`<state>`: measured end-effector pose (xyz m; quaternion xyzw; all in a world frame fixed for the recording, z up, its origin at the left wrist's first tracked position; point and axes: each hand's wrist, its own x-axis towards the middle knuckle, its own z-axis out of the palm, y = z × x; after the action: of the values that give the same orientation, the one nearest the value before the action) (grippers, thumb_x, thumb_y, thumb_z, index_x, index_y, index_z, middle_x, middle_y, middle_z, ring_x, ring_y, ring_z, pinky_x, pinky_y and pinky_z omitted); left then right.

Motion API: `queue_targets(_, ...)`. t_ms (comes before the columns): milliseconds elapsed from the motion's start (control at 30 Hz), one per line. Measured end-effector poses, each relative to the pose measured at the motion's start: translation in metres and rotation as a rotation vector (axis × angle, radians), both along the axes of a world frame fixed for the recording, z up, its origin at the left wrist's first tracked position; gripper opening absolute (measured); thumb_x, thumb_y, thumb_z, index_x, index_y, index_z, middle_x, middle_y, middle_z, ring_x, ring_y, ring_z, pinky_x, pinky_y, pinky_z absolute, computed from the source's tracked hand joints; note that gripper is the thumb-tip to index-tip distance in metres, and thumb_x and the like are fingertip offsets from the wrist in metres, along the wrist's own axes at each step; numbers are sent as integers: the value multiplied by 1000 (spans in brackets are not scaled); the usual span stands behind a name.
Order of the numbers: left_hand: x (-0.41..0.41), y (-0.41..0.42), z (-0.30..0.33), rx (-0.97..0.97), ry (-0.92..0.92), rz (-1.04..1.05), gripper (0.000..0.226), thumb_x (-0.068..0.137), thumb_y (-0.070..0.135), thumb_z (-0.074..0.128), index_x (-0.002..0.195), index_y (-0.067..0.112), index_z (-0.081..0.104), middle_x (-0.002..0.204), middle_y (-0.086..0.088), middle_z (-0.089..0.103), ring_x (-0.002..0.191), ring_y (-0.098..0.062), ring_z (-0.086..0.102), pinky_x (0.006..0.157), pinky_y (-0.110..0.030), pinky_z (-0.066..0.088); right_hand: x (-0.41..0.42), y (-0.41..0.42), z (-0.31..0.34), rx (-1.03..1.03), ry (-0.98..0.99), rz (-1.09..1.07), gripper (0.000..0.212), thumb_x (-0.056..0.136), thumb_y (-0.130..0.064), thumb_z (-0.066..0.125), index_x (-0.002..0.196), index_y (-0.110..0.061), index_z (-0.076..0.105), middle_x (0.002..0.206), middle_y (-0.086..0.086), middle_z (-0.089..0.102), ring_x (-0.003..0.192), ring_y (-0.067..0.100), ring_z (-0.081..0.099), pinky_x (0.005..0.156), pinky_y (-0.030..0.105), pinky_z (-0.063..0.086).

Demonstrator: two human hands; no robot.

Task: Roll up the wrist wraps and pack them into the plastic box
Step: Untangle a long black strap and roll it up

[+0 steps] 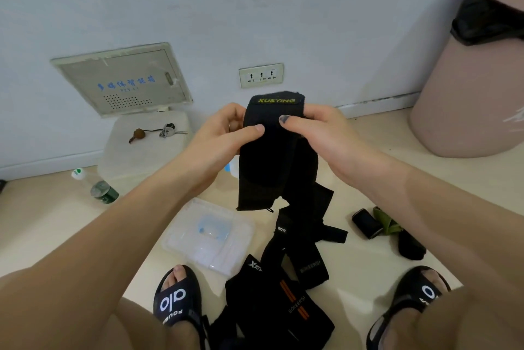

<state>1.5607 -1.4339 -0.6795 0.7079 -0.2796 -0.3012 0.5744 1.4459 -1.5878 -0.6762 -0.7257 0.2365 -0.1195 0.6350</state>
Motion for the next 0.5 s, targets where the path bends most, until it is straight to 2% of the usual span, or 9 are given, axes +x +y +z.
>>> queue_targets(100,0,1,0,-18,-2,80,21,103,13,59,113,-4,51,95,-10,58,90,-20,62,79,-33,51,2,-5,-1,-4,62,-45,17,96,-33,68,103,-21,77,106,-5,77,106,12,70,95,33,50)
queue_targets(200,4,3,5,-50,18,185,38,99,23,62,116,-7,44,100,-7,53,89,-26,49,77,-46,44,3,-13,-5,-22,73,-182,10,97,-21,66,103,-22,73,109,-8,70,109,12,64,93,29,50)
queue_targets(267,6,4,6,-48,18,210,44,91,32,64,111,-2,44,98,-6,53,87,-26,46,72,-48,38,1,-18,-5,-9,50,-250,25,95,-7,60,111,-24,71,115,-10,66,110,15,64,98,34,54)
queue_targets(300,7,4,4,-50,11,223,41,87,33,65,106,2,45,96,-7,53,86,-27,48,71,-48,39,-1,-19,-3,-5,33,-274,34,94,-2,57,115,-26,71,118,-10,64,110,15,64,100,37,55)
queue_targets(367,7,5,1,-58,-27,255,30,84,28,67,98,15,44,90,-14,57,85,-29,58,77,-51,51,-4,-22,1,0,7,-298,46,92,3,53,119,-30,70,122,-11,61,111,14,63,100,37,55)
queue_targets(433,9,5,-3,-79,-61,242,33,84,19,67,98,25,38,95,-27,66,86,-31,66,85,-51,57,-6,-24,6,6,-5,-297,51,90,4,51,116,-35,71,120,-10,61,110,17,64,98,37,56)
queue_targets(500,10,5,-4,-80,-107,203,32,91,8,62,103,31,43,93,-23,69,84,-30,67,84,-52,59,-8,-24,10,29,-34,-279,51,87,5,51,109,-33,75,119,-1,67,110,25,67,98,43,57)
